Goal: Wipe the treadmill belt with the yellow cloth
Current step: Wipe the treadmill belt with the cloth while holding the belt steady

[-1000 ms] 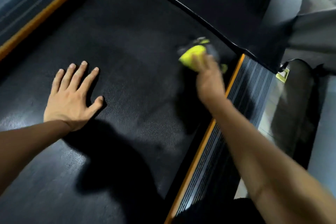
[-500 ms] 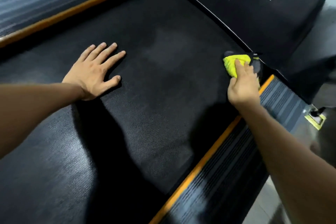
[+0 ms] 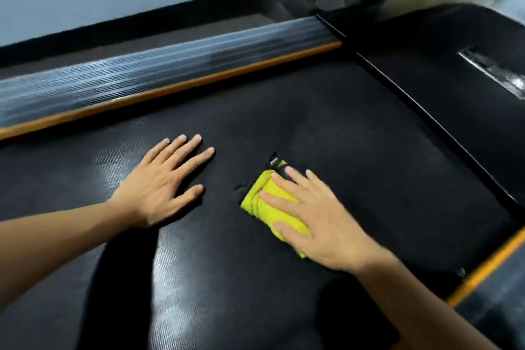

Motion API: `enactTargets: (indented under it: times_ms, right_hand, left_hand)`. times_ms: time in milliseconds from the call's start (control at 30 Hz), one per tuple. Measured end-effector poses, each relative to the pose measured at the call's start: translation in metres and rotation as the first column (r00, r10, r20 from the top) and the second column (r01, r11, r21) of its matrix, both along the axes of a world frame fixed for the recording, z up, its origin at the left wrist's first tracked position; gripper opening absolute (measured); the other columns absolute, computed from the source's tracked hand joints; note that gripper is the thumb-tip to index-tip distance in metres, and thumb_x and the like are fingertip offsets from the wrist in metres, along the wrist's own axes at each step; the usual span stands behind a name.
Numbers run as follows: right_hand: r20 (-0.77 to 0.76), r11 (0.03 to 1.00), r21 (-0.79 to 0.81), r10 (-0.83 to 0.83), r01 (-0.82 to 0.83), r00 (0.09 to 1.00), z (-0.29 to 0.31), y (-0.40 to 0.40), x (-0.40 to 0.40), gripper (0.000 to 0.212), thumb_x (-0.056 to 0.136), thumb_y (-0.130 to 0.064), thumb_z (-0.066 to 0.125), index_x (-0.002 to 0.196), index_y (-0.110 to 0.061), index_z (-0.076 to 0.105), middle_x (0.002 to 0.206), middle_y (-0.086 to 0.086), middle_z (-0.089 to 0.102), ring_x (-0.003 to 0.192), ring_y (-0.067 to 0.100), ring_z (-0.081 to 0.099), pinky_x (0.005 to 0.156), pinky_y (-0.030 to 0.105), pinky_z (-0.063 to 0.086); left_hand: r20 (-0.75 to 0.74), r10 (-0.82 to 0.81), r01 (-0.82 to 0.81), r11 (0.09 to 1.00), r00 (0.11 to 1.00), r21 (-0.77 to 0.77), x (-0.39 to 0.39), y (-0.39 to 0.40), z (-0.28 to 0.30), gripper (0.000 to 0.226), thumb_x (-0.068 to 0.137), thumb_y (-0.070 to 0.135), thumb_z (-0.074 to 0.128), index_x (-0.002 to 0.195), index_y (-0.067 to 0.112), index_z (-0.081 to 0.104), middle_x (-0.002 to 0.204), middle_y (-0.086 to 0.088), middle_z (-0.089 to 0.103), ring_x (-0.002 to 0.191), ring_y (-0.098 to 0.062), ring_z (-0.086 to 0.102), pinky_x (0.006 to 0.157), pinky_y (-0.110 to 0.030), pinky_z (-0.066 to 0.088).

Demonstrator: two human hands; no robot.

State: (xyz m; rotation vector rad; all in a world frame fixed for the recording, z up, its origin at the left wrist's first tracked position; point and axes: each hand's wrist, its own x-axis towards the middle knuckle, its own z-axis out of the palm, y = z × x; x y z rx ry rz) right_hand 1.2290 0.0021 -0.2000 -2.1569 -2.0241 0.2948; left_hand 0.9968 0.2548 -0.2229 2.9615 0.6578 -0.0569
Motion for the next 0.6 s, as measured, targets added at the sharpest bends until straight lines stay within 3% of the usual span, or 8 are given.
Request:
enactTargets:
  times_ms: [67, 167, 233, 333, 433, 467, 533, 600]
  right_hand:
    - [0.022, 1.0, -0.002, 0.011, -0.011, 1.0, -0.009, 0.005, -0.006, 0.055, 0.098, -0.054, 0.043, 0.151, -0.045, 0.031, 0.165, -0.012, 0.017, 0.155, 0.012, 0.003, 0.126, 0.046, 0.012]
    - [0.032, 0.994, 0.113, -0.013, 0.009, 0.999, -0.018, 0.018, 0.001, 0.051, 0.1, -0.044, 0.04, 0.151, -0.039, 0.036, 0.163, -0.006, 0.027, 0.153, 0.017, 0.018, 0.124, 0.045, 0.018]
    - [0.067, 0.969, 0.15, -0.209, 0.197, 0.976, -0.024, 0.045, 0.026, 0.051, 0.099, -0.041, 0.037, 0.15, -0.034, 0.041, 0.16, 0.0, 0.034, 0.149, 0.026, 0.029, 0.121, 0.05, 0.023]
    - [0.023, 0.8, 0.17, -0.587, 0.575, 0.81, -0.027, 0.102, 0.081, 0.055, 0.095, -0.041, 0.038, 0.148, -0.028, 0.042, 0.159, 0.007, 0.034, 0.147, 0.035, 0.028, 0.117, 0.055, 0.028]
    - [-0.006, 0.678, 0.18, -0.724, 0.713, 0.69, -0.022, 0.154, 0.107, 0.059, 0.091, -0.043, 0.036, 0.146, -0.023, 0.046, 0.152, 0.014, 0.041, 0.139, 0.039, 0.037, 0.112, 0.051, 0.035]
    - [0.003, 0.694, 0.172, -0.71, 0.699, 0.704, -0.022, 0.169, 0.095, 0.062, 0.088, -0.045, 0.031, 0.142, -0.022, 0.049, 0.144, 0.017, 0.048, 0.131, 0.039, 0.045, 0.107, 0.049, 0.04]
    - [-0.013, 0.803, 0.174, -0.577, 0.57, 0.817, -0.02, 0.201, 0.052, 0.063, 0.082, -0.046, 0.027, 0.131, -0.021, 0.056, 0.124, 0.017, 0.057, 0.111, 0.038, 0.055, 0.095, 0.048, 0.048]
    - [-0.038, 0.92, 0.201, -0.336, 0.336, 0.941, -0.02, 0.225, 0.002, 0.051, 0.085, -0.038, 0.037, 0.129, -0.024, 0.06, 0.123, 0.014, 0.059, 0.111, 0.037, 0.056, 0.095, 0.049, 0.047]
  left_hand:
    - [-0.009, 0.013, -0.013, 1.0, 1.0, -0.013, -0.001, 0.003, -0.002, 0.07, 0.097, 0.065, 0.021, 0.16, 0.042, 0.005, 0.171, 0.004, 0.004, 0.158, -0.019, -0.001, 0.127, -0.048, 0.008]
    - [0.01, 0.006, -0.006, 1.0, 1.0, -0.02, 0.003, 0.005, -0.006, 0.07, 0.097, 0.065, 0.023, 0.16, 0.041, 0.003, 0.171, 0.005, 0.0, 0.158, -0.018, -0.004, 0.127, -0.049, 0.007]
    - [0.023, 0.003, -0.002, 1.0, 1.0, -0.017, 0.003, 0.007, -0.008, 0.071, 0.097, 0.064, 0.024, 0.16, 0.041, 0.003, 0.171, 0.005, 0.0, 0.158, -0.019, -0.004, 0.128, -0.049, 0.007]
    - [0.041, 0.011, -0.009, 0.999, 0.999, -0.031, 0.001, 0.004, -0.009, 0.073, 0.097, 0.064, 0.026, 0.161, 0.037, 0.003, 0.171, 0.005, 0.001, 0.158, -0.017, -0.004, 0.128, -0.048, 0.006]
    - [0.062, 0.01, -0.007, 0.999, 0.998, -0.04, 0.006, 0.005, -0.008, 0.077, 0.096, 0.064, 0.028, 0.162, 0.032, 0.003, 0.171, 0.005, 0.002, 0.158, -0.017, -0.004, 0.128, -0.047, 0.006]
    - [0.059, 0.009, -0.006, 0.999, 0.998, -0.043, 0.006, 0.005, -0.008, 0.077, 0.096, 0.063, 0.028, 0.162, 0.031, 0.003, 0.171, 0.004, 0.001, 0.158, -0.017, -0.004, 0.128, -0.047, 0.006]
    - [0.062, 0.011, -0.008, 0.999, 0.998, -0.045, 0.006, 0.006, -0.009, 0.078, 0.096, 0.063, 0.029, 0.162, 0.03, 0.005, 0.171, 0.003, 0.002, 0.158, -0.018, -0.004, 0.128, -0.048, 0.007]
    - [0.053, 0.001, 0.002, 0.998, 0.999, -0.06, 0.004, 0.007, -0.007, 0.078, 0.095, 0.062, 0.032, 0.162, 0.027, 0.013, 0.171, -0.001, 0.008, 0.158, -0.02, 0.002, 0.127, -0.049, 0.009]
